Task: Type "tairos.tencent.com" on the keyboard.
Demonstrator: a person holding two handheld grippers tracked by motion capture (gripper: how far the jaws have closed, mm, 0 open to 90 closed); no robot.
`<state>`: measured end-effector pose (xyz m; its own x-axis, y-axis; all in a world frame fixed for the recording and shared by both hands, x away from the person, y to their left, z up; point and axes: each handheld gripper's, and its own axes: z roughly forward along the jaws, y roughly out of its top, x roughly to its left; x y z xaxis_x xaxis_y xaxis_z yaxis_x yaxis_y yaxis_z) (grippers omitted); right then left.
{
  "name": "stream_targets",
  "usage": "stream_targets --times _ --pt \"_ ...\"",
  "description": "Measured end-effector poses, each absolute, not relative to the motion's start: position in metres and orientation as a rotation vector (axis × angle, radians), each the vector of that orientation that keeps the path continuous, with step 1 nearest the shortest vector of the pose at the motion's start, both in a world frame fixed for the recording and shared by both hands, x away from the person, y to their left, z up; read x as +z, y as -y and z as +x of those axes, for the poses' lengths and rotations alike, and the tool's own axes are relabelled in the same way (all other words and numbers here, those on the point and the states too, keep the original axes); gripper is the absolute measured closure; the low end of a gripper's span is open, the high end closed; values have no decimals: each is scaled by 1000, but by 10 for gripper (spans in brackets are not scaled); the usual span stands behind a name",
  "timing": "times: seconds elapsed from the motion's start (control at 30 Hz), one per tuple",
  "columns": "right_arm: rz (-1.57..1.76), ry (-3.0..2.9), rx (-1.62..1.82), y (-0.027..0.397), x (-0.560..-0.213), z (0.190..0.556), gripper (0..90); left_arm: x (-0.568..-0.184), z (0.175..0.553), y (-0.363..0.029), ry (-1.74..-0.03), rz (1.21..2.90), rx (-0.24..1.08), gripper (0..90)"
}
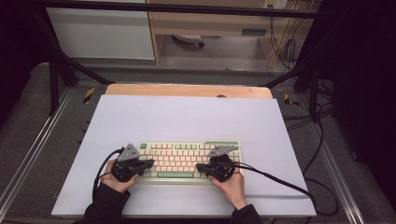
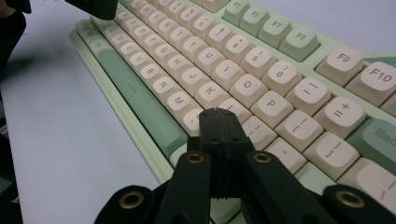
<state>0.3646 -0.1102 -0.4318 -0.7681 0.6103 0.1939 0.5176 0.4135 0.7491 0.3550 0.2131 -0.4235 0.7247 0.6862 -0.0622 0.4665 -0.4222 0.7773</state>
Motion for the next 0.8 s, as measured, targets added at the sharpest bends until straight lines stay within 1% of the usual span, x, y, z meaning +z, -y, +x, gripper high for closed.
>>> stream_targets --times 0.47,0.8 --pt "1012 -2555 1277 109 -434 365 900 -423 355 -213 -868 2092 338 898" --pt "1005 -2523 1271 119 -421 363 900 -422 354 -213 -864 2092 335 898"
